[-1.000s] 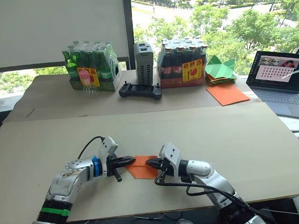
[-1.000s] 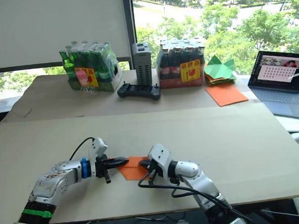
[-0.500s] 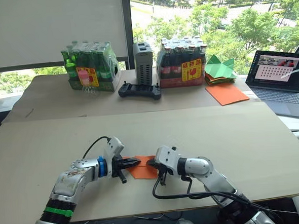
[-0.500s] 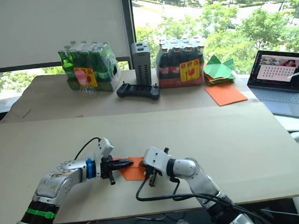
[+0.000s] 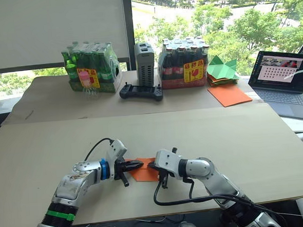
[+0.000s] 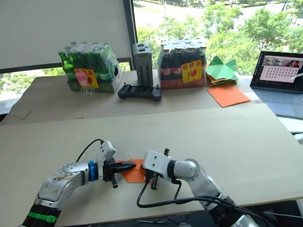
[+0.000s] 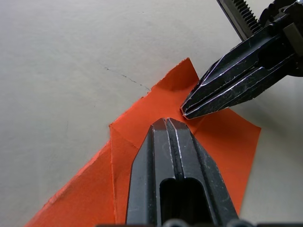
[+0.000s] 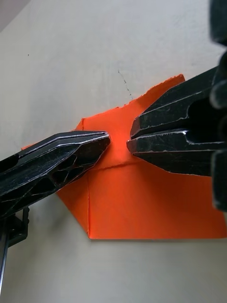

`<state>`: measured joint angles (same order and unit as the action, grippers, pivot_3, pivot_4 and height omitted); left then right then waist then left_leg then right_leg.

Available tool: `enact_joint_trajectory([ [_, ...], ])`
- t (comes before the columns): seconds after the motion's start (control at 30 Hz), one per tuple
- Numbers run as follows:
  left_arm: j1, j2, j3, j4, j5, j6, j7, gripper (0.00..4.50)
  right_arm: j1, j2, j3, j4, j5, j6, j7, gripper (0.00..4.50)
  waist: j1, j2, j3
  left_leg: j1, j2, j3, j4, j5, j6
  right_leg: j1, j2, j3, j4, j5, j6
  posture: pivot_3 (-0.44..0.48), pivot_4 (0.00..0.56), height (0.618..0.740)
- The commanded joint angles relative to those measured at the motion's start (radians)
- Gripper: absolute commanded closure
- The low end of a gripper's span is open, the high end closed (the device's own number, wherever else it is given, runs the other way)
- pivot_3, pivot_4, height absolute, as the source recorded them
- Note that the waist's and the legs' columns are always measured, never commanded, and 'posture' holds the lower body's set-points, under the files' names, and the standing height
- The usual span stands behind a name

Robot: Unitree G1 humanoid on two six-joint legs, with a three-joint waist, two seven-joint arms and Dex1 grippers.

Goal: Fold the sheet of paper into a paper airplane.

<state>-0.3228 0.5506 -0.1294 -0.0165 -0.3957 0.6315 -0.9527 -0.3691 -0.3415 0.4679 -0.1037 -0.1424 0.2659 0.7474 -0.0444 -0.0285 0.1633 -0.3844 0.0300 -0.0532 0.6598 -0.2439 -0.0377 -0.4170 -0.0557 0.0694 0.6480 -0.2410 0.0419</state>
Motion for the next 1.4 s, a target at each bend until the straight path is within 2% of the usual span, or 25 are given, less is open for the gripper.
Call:
enact_joint_trajectory([
  [0.03, 0.037, 0.014, -0.004, -0.021, -0.008, 0.023, -0.011, 4.5, 0.012, -0.008, 0.015, -0.005, 0.0, 0.013, 0.02, 4.44, -0.001, 0.0, 0.0, 0.0, 0.0, 0.0, 0.0, 0.0, 0.0, 0.0, 0.0, 0.0, 0.0, 0.0, 0.0, 0.0, 0.15, 0.74],
  [0.37, 0.128, 0.081, 0.013, -0.033, 0.014, -0.004, -0.022, 4.5, 0.025, -0.054, 0.028, -0.002, -0.022, 0.009, 0.046, 4.44, -0.002, 0.001, -0.001, 0.002, 0.0, 0.0, 0.0, 0.0, 0.0, 0.002, 0.0, 0.0, 0.0, 0.0, 0.0, 0.0, 0.15, 0.74],
  [0.5, 0.108, 0.078, 0.036, 0.016, 0.023, -0.015, -0.005, 4.5, 0.025, -0.072, 0.029, 0.009, -0.034, 0.002, 0.045, 4.44, -0.002, 0.001, -0.001, 0.014, 0.0, 0.001, -0.001, -0.002, 0.004, 0.014, 0.0, 0.0, -0.003, -0.002, 0.0, 0.0, 0.15, 0.74],
  [0.53, 0.099, 0.076, 0.042, 0.032, 0.023, -0.017, -0.001, 4.5, 0.026, -0.074, 0.026, 0.008, -0.031, 0.003, 0.046, 4.44, -0.002, 0.001, -0.001, 0.015, 0.0, 0.001, -0.001, -0.003, 0.005, 0.015, 0.0, 0.0, -0.003, -0.005, 0.004, 0.0, 0.15, 0.74],
  [0.7, 0.064, 0.071, 0.06, 0.081, 0.019, -0.025, 0.007, 4.5, 0.032, -0.078, -0.001, -0.014, -0.002, 0.005, 0.05, 4.44, -0.001, 0.003, -0.002, 0.016, 0.0, 0.001, -0.001, -0.003, 0.005, 0.016, 0.0, 0.0, -0.002, -0.007, 0.006, 0.0, 0.15, 0.74],
  [0.93, 0.038, 0.061, 0.082, 0.105, -0.003, -0.019, 0.017, 4.5, 0.028, -0.043, -0.115, -0.108, 0.15, 0.0, 0.07, 4.44, -0.004, 0.003, -0.001, 0.015, 0.001, 0.0, -0.001, -0.003, 0.005, 0.014, 0.001, 0.0, -0.001, -0.006, 0.006, 0.0, 0.15, 0.74],
  [1.17, 0.045, 0.045, 0.108, 0.067, -0.041, 0.028, 0.034, 4.5, 0.012, 0.031, -0.214, -0.189, 0.316, 0.077, 0.045, 4.44, -0.004, 0.003, -0.001, 0.014, 0.002, 0.0, -0.001, -0.003, 0.005, 0.013, 0.001, 0.0, -0.001, -0.005, 0.003, 0.0, 0.15, 0.74],
  [1.4, 0.05, 0.032, 0.118, 0.01, -0.068, 0.059, 0.049, 4.5, -0.037, 0.104, -0.234, -0.073, 0.326, 0.133, -0.049, 4.44, -0.004, 0.003, -0.001, 0.013, 0.002, 0.0, -0.001, -0.003, 0.005, 0.013, 0.002, 0.0, -0.001, -0.004, 0.002, 0.0, 0.15, 0.74],
])
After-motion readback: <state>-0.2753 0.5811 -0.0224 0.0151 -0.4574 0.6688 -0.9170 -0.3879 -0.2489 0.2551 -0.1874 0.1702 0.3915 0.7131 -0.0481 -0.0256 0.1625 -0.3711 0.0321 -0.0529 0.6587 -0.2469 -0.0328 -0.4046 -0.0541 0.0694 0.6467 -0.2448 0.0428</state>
